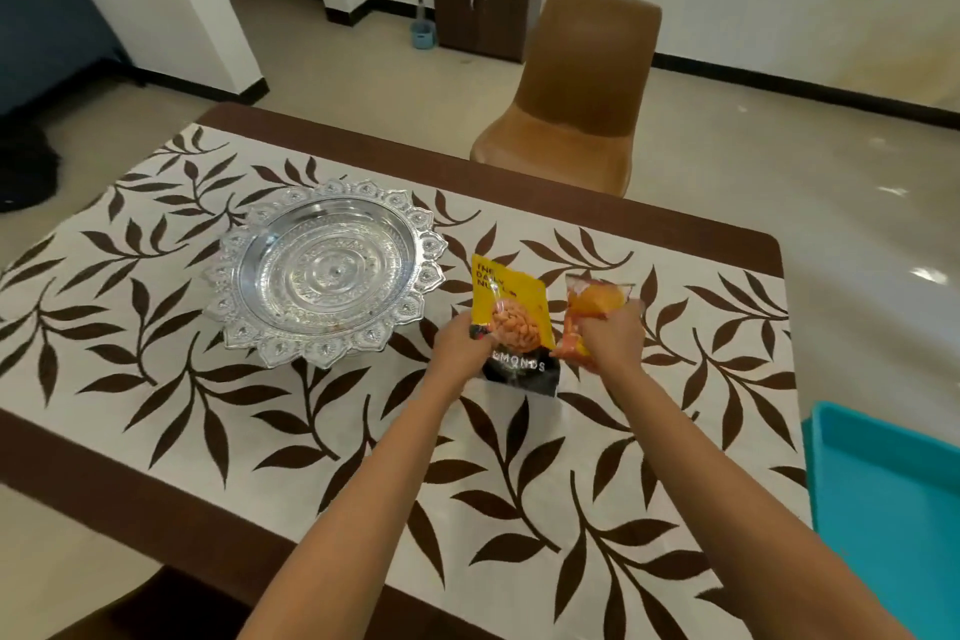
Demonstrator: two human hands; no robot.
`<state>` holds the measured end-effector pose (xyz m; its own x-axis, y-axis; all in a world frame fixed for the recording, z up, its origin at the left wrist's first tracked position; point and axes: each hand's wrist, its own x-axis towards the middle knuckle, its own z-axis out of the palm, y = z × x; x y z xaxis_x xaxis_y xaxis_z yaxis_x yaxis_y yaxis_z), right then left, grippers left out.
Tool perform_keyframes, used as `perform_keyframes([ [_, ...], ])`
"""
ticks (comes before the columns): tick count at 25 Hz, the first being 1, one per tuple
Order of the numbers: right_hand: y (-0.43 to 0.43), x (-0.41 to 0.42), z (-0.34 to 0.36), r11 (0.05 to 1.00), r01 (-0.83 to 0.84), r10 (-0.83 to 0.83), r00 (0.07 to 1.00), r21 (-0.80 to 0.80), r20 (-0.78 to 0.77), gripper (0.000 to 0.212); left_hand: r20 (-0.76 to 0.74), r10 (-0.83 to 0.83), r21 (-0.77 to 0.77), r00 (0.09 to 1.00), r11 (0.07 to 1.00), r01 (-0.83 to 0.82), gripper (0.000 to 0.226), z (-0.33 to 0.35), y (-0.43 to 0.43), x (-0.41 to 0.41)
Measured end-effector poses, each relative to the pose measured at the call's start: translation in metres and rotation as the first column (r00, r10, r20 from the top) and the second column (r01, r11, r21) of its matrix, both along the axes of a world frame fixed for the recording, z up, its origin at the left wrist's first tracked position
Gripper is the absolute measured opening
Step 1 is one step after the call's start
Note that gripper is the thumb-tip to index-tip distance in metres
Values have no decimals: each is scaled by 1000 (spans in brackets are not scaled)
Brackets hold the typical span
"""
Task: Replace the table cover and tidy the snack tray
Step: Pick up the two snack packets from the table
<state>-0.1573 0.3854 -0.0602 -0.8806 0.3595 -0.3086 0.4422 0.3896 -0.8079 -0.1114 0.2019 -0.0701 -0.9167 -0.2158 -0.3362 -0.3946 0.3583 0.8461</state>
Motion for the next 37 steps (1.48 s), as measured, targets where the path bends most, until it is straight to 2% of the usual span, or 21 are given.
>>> perform_keyframes([
  [3, -33, -21, 61, 995, -81, 67, 978, -63, -198, 50, -172, 123, 122, 977, 987, -103, 23, 57, -57, 8],
  [5, -68, -30, 92, 973, -209, 176, 946, -98, -273, 50, -213, 263, 210, 941, 953, -219, 23, 80, -108, 19],
  [6, -91, -32, 102, 951, -288, 246, 926, -115, -284, 52, -229, 324, 201, 918, 938, -281, 24, 87, -135, 27],
  [9, -161, -32, 108, 878, -471, 440, 865, -85, -243, 60, -199, 407, -12, 892, 909, -417, 29, 86, -197, 39],
  [11, -201, -30, 98, 839, -543, 523, 825, -46, -213, 63, -172, 416, -130, 893, 889, -439, 37, 77, -219, 42],
  [15, -244, -31, 73, 809, -587, 575, 801, -24, -168, 62, -182, 376, -233, 909, 881, -411, 41, 63, -240, 44],
  [20, -260, -43, 51, 815, -579, 568, 795, 11, -211, 58, -247, 381, -183, 891, 885, -429, 58, 52, -247, 43],
  [22, -266, -47, 45, 787, -615, 610, 765, 44, -209, 63, -291, 353, -310, 889, 844, -437, 63, 47, -243, 41],
  [23, -268, -48, 42, 763, -639, 645, 739, 100, -195, 67, -326, 296, -425, 898, 802, -419, 60, 45, -240, 40],
  [25, -271, -49, 33, 690, -642, 711, 686, 333, -152, 72, -361, 63, -648, 931, 701, -299, 53, 43, -237, 35],
  [27, -270, -46, 25, 534, -593, 806, 572, 603, -151, 67, -259, -194, -805, 946, 585, -100, 52, 41, -237, 25],
  [29, -267, -45, 17, 344, -573, 906, 412, 744, -101, 63, -112, -320, -873, 941, 484, 61, 56, 37, -239, 13],
  [30, -266, -44, 12, 260, -588, 931, 363, 766, -38, 63, -47, -337, -887, 940, 448, 116, 59, 35, -240, 8],
  [32, -266, -46, 3, 141, -611, 940, 330, 779, 89, 65, 43, -312, -890, 949, 419, 178, 65, 28, -241, 1],
  [34, -267, -47, -5, 107, -621, 928, 343, 776, 146, 67, 91, -250, -881, 964, 430, 195, 69, 21, -240, -1],
  [37, -268, -49, -11, 136, -615, 929, 352, 777, 116, 68, 98, -140, -869, 985, 471, 154, 71, 12, -237, -1],
])
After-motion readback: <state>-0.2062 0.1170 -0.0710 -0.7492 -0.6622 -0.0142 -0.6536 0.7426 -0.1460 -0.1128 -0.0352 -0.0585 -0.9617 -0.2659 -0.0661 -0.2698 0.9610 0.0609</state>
